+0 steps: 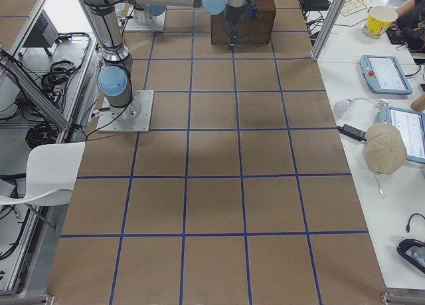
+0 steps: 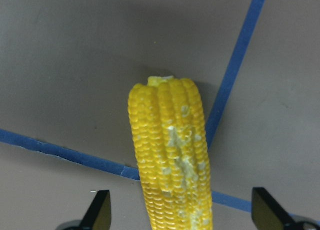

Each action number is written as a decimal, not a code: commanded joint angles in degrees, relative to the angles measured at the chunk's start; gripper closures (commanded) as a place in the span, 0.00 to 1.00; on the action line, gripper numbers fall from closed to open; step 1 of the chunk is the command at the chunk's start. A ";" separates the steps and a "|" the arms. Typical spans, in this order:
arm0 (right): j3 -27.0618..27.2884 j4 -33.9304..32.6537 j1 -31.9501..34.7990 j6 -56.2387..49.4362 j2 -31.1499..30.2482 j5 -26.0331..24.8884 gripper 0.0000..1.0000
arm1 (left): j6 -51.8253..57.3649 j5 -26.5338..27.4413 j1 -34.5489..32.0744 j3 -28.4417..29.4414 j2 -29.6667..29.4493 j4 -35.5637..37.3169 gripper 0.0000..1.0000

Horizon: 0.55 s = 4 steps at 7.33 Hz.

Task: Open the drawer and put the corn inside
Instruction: 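Close the left gripper on the yellow corn cob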

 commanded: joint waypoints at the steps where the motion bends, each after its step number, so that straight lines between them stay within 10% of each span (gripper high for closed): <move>1: 0.00 0.04 0.00 0.00 -0.02 0.00 0.00 | -0.05 -0.11 0.03 -0.87 -0.57 1.10 0.00; 4: 0.00 0.04 0.00 0.00 0.07 0.00 0.00 | -0.05 0.16 0.47 -0.87 -1.37 1.10 0.00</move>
